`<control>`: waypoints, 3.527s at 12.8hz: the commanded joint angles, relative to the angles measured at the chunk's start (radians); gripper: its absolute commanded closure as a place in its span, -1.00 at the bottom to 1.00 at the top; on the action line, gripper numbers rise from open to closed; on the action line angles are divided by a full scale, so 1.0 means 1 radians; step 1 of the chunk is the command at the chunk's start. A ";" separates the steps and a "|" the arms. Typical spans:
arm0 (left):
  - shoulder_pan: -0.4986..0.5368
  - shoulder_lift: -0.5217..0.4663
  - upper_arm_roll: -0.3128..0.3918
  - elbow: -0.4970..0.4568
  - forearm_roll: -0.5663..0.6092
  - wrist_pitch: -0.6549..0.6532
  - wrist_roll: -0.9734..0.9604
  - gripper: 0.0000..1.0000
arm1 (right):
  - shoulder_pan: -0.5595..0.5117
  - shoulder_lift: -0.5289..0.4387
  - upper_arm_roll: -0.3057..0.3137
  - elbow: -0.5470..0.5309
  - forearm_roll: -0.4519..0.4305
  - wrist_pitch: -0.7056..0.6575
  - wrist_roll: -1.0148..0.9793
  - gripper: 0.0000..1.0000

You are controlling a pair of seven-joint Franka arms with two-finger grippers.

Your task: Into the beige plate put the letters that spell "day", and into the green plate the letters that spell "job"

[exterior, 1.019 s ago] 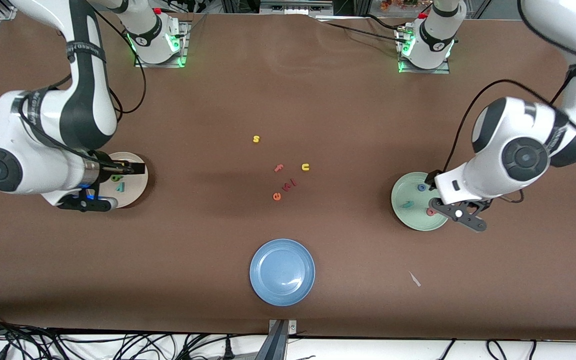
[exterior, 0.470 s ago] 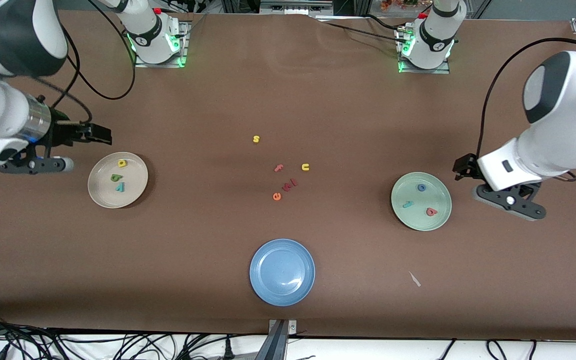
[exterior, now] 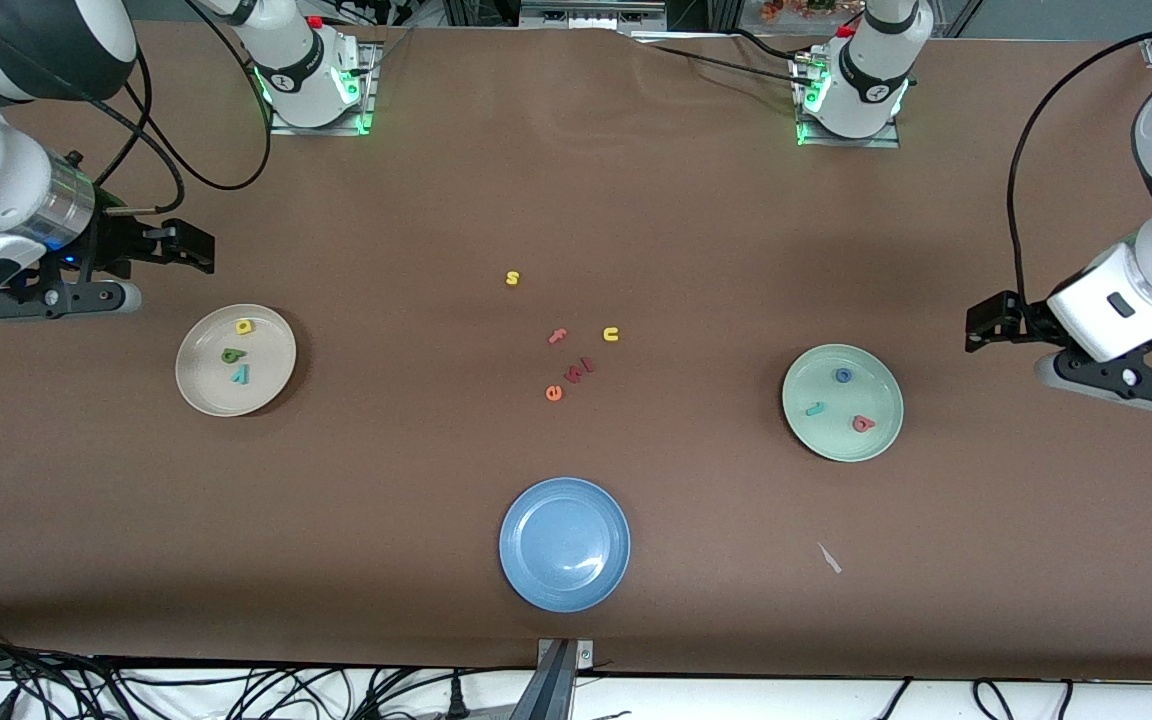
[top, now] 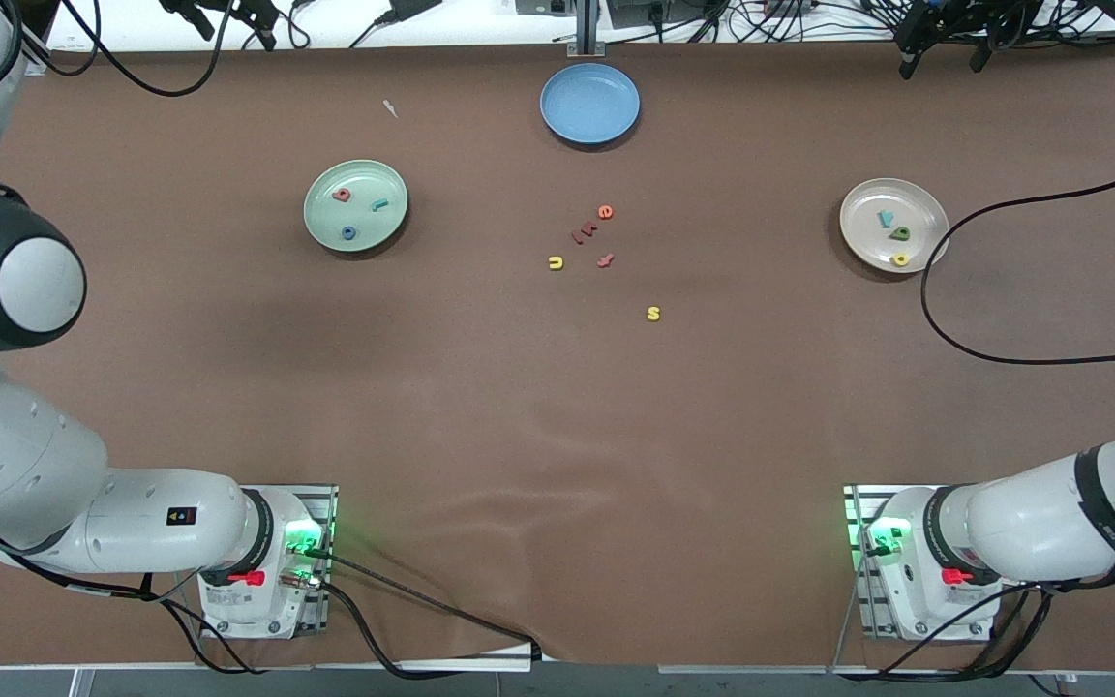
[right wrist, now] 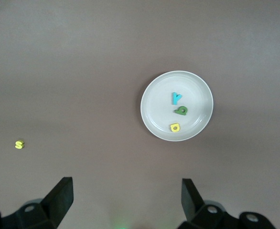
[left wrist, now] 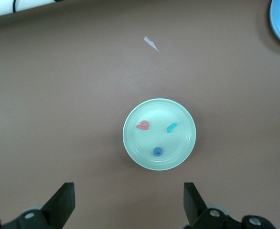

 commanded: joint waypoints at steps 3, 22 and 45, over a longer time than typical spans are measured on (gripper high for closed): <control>-0.080 -0.222 0.108 -0.230 -0.023 0.043 -0.057 -1.00 | -0.023 -0.054 0.020 -0.035 -0.014 -0.005 -0.051 -1.00; -0.004 -0.225 0.013 -0.158 -0.017 -0.090 -0.047 -1.00 | -0.069 -0.076 0.012 -0.034 -0.023 -0.082 -0.049 -1.00; -0.005 -0.225 0.011 -0.159 -0.034 -0.109 -0.045 -1.00 | -0.118 -0.063 0.017 -0.023 -0.017 -0.057 -0.054 -1.00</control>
